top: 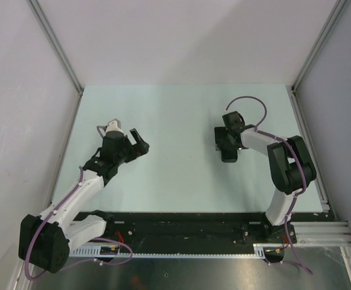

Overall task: Organize the sunglasses
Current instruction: Move the case with the sunglasses to the center of the board, then reset both arms

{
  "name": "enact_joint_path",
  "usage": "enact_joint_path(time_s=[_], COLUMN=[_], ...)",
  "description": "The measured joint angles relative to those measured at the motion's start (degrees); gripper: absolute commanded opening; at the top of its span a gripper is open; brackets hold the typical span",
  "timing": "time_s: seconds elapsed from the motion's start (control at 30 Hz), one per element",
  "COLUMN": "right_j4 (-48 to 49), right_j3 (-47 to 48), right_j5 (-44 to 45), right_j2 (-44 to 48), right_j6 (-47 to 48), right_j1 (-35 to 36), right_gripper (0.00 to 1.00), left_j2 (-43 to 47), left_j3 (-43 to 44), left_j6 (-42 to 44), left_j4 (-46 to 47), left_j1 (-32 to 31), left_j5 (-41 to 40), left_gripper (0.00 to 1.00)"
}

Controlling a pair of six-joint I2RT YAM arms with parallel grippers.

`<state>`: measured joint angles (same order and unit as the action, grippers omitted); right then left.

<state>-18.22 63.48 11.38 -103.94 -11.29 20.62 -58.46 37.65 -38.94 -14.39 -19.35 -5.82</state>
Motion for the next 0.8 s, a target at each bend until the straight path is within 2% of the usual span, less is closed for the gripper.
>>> enact_joint_path(time_s=[0.1,0.23,0.4,0.8], right_j4=[-1.0,-4.2,-7.1,-19.4], right_j3=[-0.8,-1.8,-1.8,-1.8], right_j5=[-1.3,-1.8,0.8,14.5], right_j2=[1.3,7.8,22.5,59.2], right_j6=[-0.1,-1.4,-4.6,-11.2], right_j1=[-0.4,-0.5,-0.4,-2.1], right_gripper=[1.00,1.00,1.00,1.00], left_j2=[0.0,0.0,0.1,6.1], left_j3=[0.8,3.9,9.8,20.0], left_j6=[0.5,2.1,6.0,12.2], left_j4=[-0.5,-3.4,-6.8,-15.7], left_j1=[0.0,0.0,0.0,0.0], left_j5=[0.3,0.7,3.1,6.7], left_gripper=[1.00,1.00,1.00,1.00])
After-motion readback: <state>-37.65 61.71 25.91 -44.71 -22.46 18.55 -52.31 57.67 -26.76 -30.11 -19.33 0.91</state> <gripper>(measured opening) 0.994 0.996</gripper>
